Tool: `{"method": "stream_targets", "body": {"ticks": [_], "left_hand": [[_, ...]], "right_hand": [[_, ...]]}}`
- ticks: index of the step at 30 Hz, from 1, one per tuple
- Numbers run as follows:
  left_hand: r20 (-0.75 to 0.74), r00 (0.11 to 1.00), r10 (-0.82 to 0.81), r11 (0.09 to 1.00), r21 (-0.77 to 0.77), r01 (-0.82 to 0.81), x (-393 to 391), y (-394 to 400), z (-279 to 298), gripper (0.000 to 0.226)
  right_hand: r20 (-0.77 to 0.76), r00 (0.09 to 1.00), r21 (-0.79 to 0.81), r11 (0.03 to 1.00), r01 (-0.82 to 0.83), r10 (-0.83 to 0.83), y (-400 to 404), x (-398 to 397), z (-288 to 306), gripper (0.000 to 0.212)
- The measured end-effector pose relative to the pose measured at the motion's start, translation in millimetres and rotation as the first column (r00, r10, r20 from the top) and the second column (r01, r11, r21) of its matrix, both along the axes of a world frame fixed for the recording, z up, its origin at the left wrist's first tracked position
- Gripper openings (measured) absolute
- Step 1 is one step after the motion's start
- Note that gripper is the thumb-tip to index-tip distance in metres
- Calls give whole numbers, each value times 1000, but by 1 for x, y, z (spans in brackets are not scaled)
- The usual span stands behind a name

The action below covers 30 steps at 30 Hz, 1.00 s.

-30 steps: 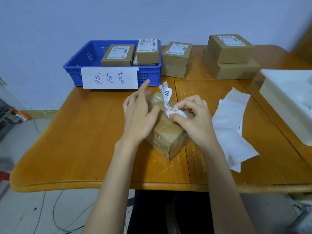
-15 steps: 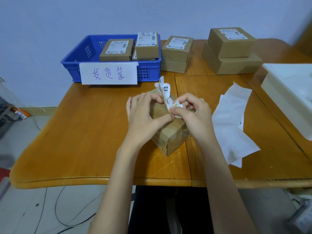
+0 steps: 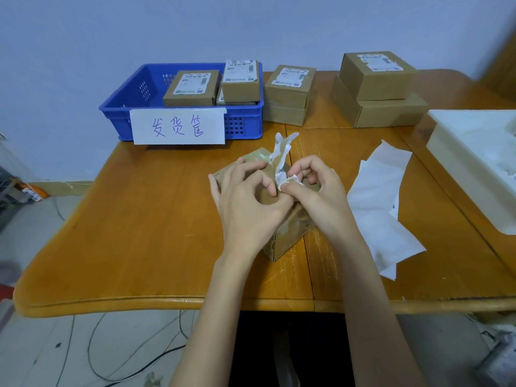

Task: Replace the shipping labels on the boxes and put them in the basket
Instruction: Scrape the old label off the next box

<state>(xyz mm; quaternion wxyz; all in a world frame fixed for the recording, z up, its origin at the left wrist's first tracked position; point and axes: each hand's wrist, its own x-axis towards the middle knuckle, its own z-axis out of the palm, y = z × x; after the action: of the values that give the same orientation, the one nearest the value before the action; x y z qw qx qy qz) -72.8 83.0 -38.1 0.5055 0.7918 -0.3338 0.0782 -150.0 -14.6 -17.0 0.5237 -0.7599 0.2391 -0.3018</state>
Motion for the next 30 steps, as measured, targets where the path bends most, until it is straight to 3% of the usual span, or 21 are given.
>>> {"method": "stream_targets", "body": {"ticks": [3,7,10,12,18,30], "left_hand": [[-13,1000,-5,999,-44,5,-1,-1,-1,19],[-43,999,-9,996,-86,5,-2,-1,0,17],[-37,999,-13,994,-109,9,-1,0,-2,17],[-39,999,-19,993,-116,14,0,0,-3,19],[-52,999,0,993,-121,-6,-5,-1,-3,21],[-41,999,-14,985,-175,7,-4,2,-9,26]], "right_hand": [[-28,999,-34,999,-18,17,2,-2,1,25],[45,995,99,991,-92,88,-3,-6,2,13],[-13,998,-15,998,-56,56,-1,-6,-1,5],[8,1000,-57,998,4,-3,1,-4,-5,10],[76,994,12,997,73,-74,2,2,-9,19],[63,996,27,998,62,-63,0,3,-9,14]]}}
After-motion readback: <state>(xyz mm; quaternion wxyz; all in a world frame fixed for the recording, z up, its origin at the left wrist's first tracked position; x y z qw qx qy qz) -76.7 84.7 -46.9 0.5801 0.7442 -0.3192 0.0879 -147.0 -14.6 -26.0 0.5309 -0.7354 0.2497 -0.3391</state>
